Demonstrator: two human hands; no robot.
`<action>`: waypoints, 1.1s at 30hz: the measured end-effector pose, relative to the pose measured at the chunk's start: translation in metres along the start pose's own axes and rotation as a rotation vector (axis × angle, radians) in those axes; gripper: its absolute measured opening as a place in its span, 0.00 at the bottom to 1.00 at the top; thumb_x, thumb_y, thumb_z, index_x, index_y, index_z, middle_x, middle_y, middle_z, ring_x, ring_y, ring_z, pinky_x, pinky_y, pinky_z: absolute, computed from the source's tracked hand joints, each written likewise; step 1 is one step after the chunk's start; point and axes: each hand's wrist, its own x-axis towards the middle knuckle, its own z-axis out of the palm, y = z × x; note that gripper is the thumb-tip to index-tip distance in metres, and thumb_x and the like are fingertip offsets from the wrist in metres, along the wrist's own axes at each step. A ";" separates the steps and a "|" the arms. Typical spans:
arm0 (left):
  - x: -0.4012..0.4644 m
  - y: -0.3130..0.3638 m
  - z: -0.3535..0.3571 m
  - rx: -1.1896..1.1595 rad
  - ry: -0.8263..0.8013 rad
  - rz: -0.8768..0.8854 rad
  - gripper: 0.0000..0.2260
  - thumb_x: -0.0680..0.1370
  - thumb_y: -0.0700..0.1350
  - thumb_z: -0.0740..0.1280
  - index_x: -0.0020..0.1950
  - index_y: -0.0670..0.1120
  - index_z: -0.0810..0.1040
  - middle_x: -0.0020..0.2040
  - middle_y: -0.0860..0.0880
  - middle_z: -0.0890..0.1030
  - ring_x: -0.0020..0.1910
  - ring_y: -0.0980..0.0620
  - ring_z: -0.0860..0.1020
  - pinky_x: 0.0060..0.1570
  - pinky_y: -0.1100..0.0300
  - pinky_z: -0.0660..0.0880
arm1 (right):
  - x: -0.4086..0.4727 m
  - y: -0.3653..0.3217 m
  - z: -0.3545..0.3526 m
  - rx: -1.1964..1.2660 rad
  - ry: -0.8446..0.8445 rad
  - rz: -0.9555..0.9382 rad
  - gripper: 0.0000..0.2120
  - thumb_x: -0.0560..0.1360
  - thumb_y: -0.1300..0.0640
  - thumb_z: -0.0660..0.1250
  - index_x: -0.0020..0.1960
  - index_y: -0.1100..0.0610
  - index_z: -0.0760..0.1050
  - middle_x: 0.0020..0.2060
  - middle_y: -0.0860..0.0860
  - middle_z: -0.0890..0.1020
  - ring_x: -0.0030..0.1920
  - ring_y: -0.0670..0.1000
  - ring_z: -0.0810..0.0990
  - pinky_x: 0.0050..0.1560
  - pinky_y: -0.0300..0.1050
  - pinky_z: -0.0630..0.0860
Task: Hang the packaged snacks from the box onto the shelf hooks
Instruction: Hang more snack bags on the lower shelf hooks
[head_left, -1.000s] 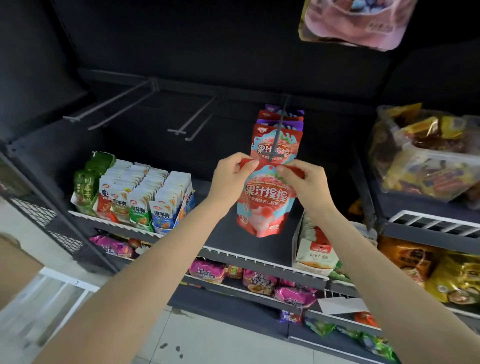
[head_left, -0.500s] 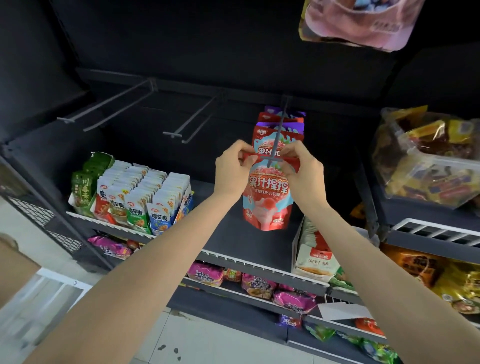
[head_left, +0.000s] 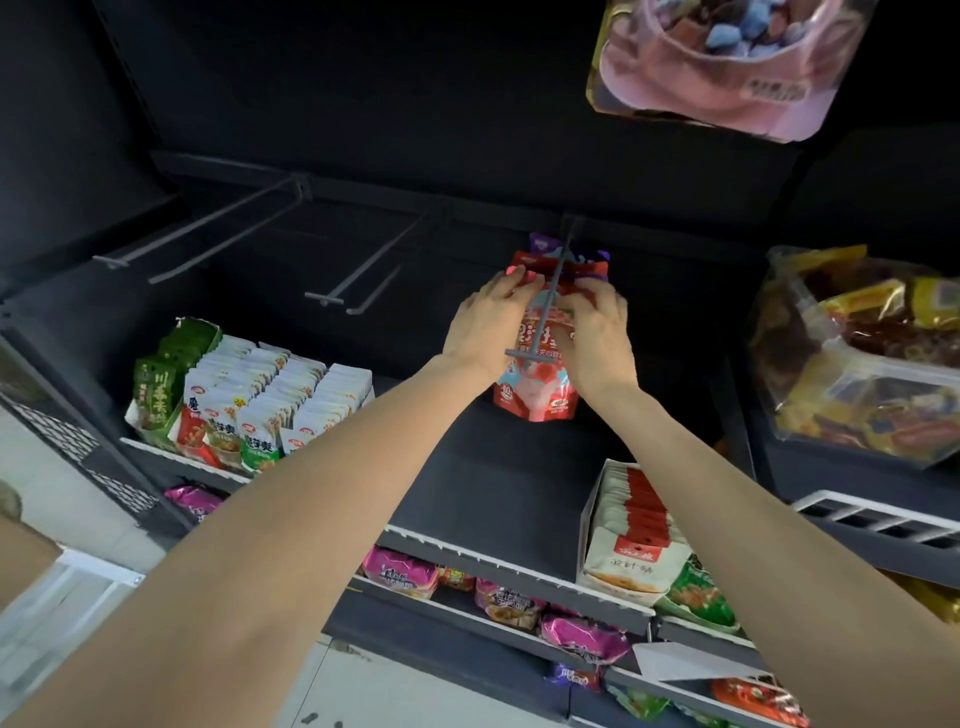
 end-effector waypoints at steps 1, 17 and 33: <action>-0.001 0.000 -0.001 0.010 0.005 0.004 0.33 0.75 0.44 0.70 0.76 0.50 0.59 0.76 0.47 0.59 0.75 0.46 0.57 0.72 0.50 0.60 | -0.005 -0.002 0.000 -0.016 0.029 -0.011 0.16 0.76 0.65 0.64 0.64 0.61 0.74 0.71 0.57 0.64 0.72 0.57 0.59 0.69 0.51 0.67; -0.148 -0.100 -0.051 -0.021 0.250 -0.328 0.09 0.77 0.44 0.64 0.55 0.46 0.78 0.49 0.50 0.83 0.51 0.46 0.78 0.50 0.49 0.72 | -0.070 -0.124 0.066 0.324 -0.298 -0.136 0.11 0.77 0.66 0.60 0.56 0.59 0.77 0.51 0.56 0.79 0.50 0.55 0.79 0.53 0.52 0.75; -0.388 -0.420 -0.184 -0.268 0.385 -1.081 0.05 0.76 0.39 0.64 0.48 0.43 0.79 0.42 0.48 0.80 0.42 0.48 0.77 0.42 0.57 0.73 | -0.122 -0.519 0.285 0.364 -0.860 -0.508 0.13 0.74 0.61 0.58 0.52 0.54 0.80 0.51 0.55 0.83 0.52 0.57 0.80 0.53 0.53 0.76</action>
